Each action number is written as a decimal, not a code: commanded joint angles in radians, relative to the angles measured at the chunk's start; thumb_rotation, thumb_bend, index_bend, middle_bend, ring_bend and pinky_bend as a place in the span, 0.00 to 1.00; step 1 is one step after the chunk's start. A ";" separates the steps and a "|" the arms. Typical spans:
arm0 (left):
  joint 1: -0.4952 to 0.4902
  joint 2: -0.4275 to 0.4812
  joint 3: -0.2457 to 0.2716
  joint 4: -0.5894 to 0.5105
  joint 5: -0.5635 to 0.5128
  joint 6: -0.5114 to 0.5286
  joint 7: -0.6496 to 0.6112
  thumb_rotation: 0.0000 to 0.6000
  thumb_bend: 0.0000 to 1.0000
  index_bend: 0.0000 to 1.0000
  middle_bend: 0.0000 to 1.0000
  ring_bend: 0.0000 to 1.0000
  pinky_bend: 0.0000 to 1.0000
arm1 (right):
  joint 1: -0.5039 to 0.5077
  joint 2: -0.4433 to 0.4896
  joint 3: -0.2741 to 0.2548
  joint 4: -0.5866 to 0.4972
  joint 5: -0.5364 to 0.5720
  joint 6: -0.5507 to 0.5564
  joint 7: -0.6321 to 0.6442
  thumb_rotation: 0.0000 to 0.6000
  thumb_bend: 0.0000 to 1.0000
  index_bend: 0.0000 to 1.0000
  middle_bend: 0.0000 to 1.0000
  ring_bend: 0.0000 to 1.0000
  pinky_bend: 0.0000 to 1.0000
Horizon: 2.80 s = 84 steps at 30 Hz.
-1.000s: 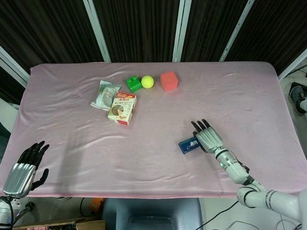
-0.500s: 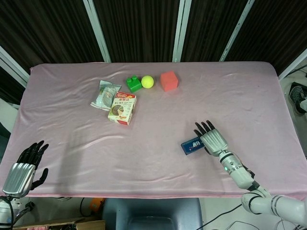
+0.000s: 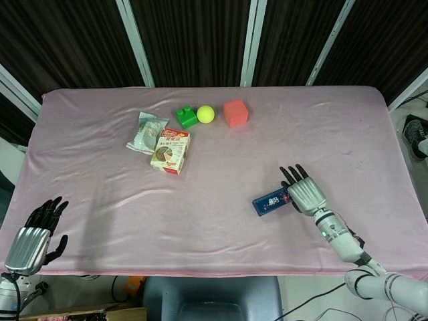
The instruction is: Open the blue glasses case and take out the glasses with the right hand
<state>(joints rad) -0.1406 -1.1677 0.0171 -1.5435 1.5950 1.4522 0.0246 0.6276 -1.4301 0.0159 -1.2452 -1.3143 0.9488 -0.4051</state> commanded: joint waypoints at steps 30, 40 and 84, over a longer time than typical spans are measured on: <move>0.000 0.001 0.000 0.001 -0.002 -0.001 0.000 1.00 0.43 0.00 0.00 0.00 0.14 | -0.002 -0.006 0.025 0.020 -0.026 -0.013 0.043 1.00 0.48 0.50 0.05 0.04 0.00; 0.000 0.002 0.000 0.003 -0.002 0.000 -0.004 1.00 0.43 0.00 0.00 0.00 0.14 | -0.002 -0.011 0.029 0.025 -0.027 -0.021 0.052 1.00 0.48 0.48 0.06 0.04 0.00; 0.000 0.004 -0.010 0.006 -0.021 -0.004 -0.013 1.00 0.43 0.00 0.00 0.00 0.14 | 0.068 -0.115 0.095 0.110 0.005 -0.069 0.042 1.00 0.53 0.62 0.10 0.07 0.00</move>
<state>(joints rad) -0.1404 -1.1633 0.0069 -1.5376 1.5738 1.4484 0.0122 0.6912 -1.5398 0.1066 -1.1389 -1.3139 0.8829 -0.3586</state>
